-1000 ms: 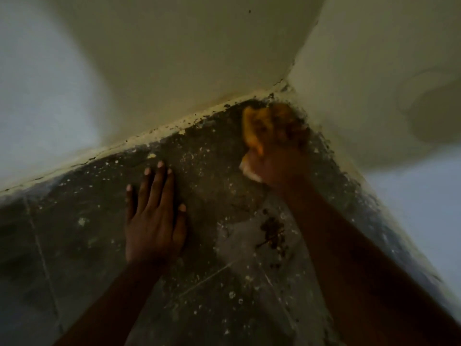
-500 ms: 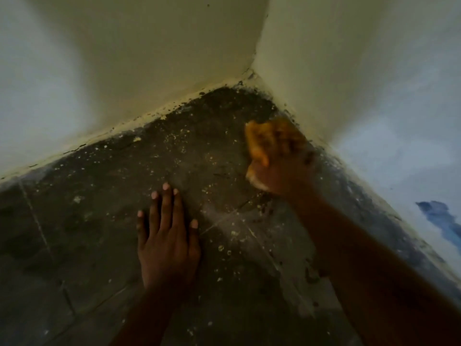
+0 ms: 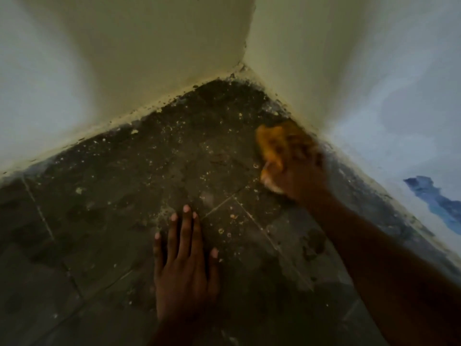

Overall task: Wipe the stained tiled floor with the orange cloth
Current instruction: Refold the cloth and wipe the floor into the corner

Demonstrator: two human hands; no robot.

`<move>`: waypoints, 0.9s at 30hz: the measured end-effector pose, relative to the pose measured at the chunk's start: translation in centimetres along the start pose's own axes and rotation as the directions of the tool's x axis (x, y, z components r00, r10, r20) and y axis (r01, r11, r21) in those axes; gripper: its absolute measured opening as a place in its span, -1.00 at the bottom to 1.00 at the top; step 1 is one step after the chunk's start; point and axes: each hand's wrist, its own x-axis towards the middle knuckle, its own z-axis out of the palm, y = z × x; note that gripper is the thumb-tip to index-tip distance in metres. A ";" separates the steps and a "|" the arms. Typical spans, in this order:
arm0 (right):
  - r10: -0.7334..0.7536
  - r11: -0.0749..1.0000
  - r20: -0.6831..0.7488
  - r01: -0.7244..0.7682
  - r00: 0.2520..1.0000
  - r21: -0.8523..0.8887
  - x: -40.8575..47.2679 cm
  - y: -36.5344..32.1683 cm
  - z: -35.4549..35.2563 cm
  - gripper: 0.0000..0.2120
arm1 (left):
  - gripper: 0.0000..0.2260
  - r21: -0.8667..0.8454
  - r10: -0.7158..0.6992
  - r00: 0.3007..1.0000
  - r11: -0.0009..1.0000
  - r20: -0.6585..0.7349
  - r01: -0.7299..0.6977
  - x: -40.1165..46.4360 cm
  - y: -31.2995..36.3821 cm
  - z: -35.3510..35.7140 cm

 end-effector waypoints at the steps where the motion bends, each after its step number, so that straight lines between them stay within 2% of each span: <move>1: 0.268 0.955 0.041 -0.271 0.963 0.119 1.3 0.7 0.4 -0.23 | -0.33 -0.005 0.004 1.000 1.000 -0.008 -0.004 0.0 0.0 0.1; 2: 0.450 0.863 0.102 -0.461 0.887 0.208 2.5 0.0 0.7 -0.22 | -0.32 0.001 0.008 1.000 1.000 -0.015 -0.008 0.1 -0.1 0.1; 3: 0.517 0.804 0.143 -0.536 0.844 0.257 3.0 -1.8 0.6 -0.18 | -0.32 0.004 0.008 1.000 1.000 -0.007 -0.008 0.2 -0.2 0.1; 4: 0.474 0.833 0.153 -0.498 0.867 0.241 2.7 -3.8 0.3 -0.12 | -0.32 0.009 0.006 1.000 1.000 0.011 -0.006 0.2 -0.2 -0.1; 5: 0.319 0.917 0.111 -0.336 0.941 0.214 1.7 -6.4 0.3 -0.07 | -0.32 0.011 -0.001 1.000 1.000 0.026 0.001 0.2 -0.3 -0.2; 6: 0.088 0.976 0.091 -0.104 0.992 0.192 0.1 -9.0 -0.1 -0.07 | -0.32 0.015 -0.010 0.999 1.000 0.032 0.009 0.1 -0.2 -0.3; 7: -0.119 0.978 0.104 0.098 0.987 0.184 -2.0 -10.4 -0.1 -0.14 | -0.32 0.021 -0.009 0.999 1.000 0.039 0.008 0.1 -0.1 -0.5; 8: -0.281 0.946 0.125 0.253 0.951 0.203 -4.2 -11.0 -0.2 -0.24 | -0.32 0.024 -0.004 0.999 1.000 0.036 0.003 0.1 0.1 -0.7; 10: -0.471 0.877 0.105 0.451 0.876 0.166 -6.4 -9.4 -1.1 -0.36 | -0.31 0.026 0.001 1.000 1.000 0.026 -0.002 0.1 0.1 -0.6; 11: -0.515 0.857 0.070 0.510 0.854 0.076 -6.0 -7.6 -1.0 -0.38 | -0.31 0.035 -0.003 1.000 0.999 0.022 0.002 0.1 0.1 -0.5; 12: -0.511 0.859 0.023 0.511 0.859 -0.002 -4.9 -5.6 -1.0 -0.38 | -0.30 0.047 0.002 1.000 0.999 0.016 -0.003 0.2 0.0 -0.2; 13: -0.413 0.910 -0.042 0.412 0.910 -0.038 -2.8 -3.6 -0.9 -0.38 | -0.30 0.058 0.006 1.000 0.998 0.001 -0.006 0.4 -0.2 0.1; 14: -0.198 0.980 -0.064 0.199 0.978 0.011 -0.5 -1.8 -1.2 -0.38 | -0.30 0.064 0.000 1.000 0.998 -0.021 0.001 0.5 -0.2 0.4; 15: 0.049 0.996 -0.025 -0.047 0.998 0.080 2.4 -0.4 -0.7 -0.38 | -0.29 0.078 -0.002 0.999 0.997 -0.048 0.005 0.8 -0.2 0.7; 16: 0.258 0.958 0.025 -0.259 0.966 0.127 4.8 0.2 -0.2 -0.37 | -0.29 0.099 0.002 0.998 0.995 -0.068 0.005 0.6 -0.3 0.9; 17: 0.361 0.917 0.070 -0.367 0.930 0.157 7.1 0.2 0.6 -0.34 | -0.28 0.104 0.008 0.996 0.995 -0.088 0.001 0.8 -0.4 1.1; 19: 0.330 0.917 0.174 -0.359 0.928 0.174 10.8 -2.3 0.8 -0.22 | -0.29 0.111 0.016 0.996 0.994 -0.090 -0.006 0.8 -0.5 1.5; 21: 0.165 0.950 0.265 -0.225 0.950 0.215 11.2 -6.7 0.1 -0.22 | -0.30 0.099 0.016 0.997 0.995 -0.069 -0.009 0.9 -0.5 1.0; 24: -0.111 0.964 0.217 0.052 0.970 0.262 3.9 -11.0 -1.9 -0.32 | -0.32 0.049 0.010 1.000 0.999 -0.026 -0.008 0.6 0.0 -0.1; 26: -0.190 0.953 0.148 0.146 0.971 0.265 -1.6 -8.7 -0.7 -0.36 | -0.33 0.035 -0.001 1.000 0.999 -0.003 0.001 0.5 0.2 -0.4; 27: -0.220 0.962 0.110 0.196 0.969 0.192 -2.8 -6.5 -0.1 -0.38 | -0.33 0.036 -0.002 1.000 0.999 0.003 0.002 0.3 0.1 -0.4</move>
